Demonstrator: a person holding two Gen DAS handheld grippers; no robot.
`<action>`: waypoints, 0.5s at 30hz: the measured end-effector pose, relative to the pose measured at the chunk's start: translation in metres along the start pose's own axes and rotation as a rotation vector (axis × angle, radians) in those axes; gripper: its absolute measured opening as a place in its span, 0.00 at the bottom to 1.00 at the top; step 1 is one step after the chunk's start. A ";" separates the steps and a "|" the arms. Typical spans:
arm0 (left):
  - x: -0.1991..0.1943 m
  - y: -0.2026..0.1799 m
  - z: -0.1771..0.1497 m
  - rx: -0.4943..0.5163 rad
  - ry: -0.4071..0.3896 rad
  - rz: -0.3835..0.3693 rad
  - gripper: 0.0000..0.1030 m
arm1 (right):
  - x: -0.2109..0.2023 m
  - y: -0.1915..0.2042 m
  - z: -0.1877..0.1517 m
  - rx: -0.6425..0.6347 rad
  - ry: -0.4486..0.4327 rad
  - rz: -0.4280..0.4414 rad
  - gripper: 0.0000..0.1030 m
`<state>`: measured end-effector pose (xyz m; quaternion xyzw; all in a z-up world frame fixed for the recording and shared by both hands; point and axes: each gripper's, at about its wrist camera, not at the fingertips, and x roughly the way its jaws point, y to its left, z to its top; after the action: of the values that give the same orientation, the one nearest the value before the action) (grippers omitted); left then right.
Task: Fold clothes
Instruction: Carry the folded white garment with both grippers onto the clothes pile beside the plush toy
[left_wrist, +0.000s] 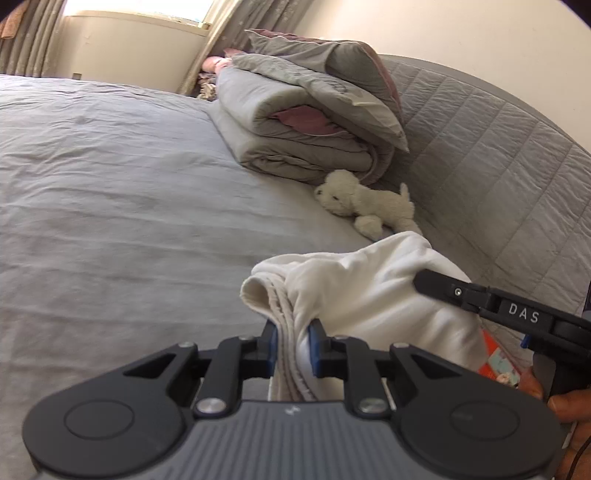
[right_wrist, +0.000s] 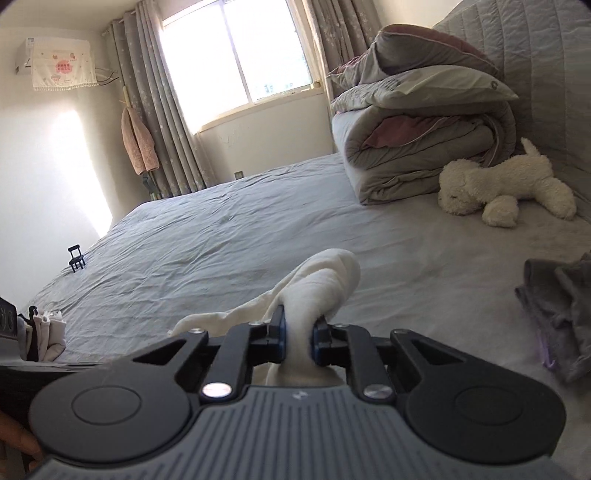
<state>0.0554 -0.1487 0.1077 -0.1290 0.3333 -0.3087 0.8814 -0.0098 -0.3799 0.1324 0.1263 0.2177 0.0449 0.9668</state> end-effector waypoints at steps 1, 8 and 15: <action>0.017 -0.021 0.006 0.009 0.000 -0.031 0.17 | -0.009 -0.021 0.009 -0.003 -0.017 -0.023 0.14; 0.143 -0.158 0.007 0.107 0.014 -0.163 0.17 | -0.049 -0.160 0.050 -0.043 -0.075 -0.216 0.14; 0.229 -0.181 -0.041 0.161 0.117 -0.060 0.39 | 0.002 -0.275 0.006 0.063 0.129 -0.435 0.22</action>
<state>0.0793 -0.4342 0.0389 -0.0495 0.3545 -0.3677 0.8583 0.0031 -0.6465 0.0643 0.1037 0.3023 -0.1633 0.9334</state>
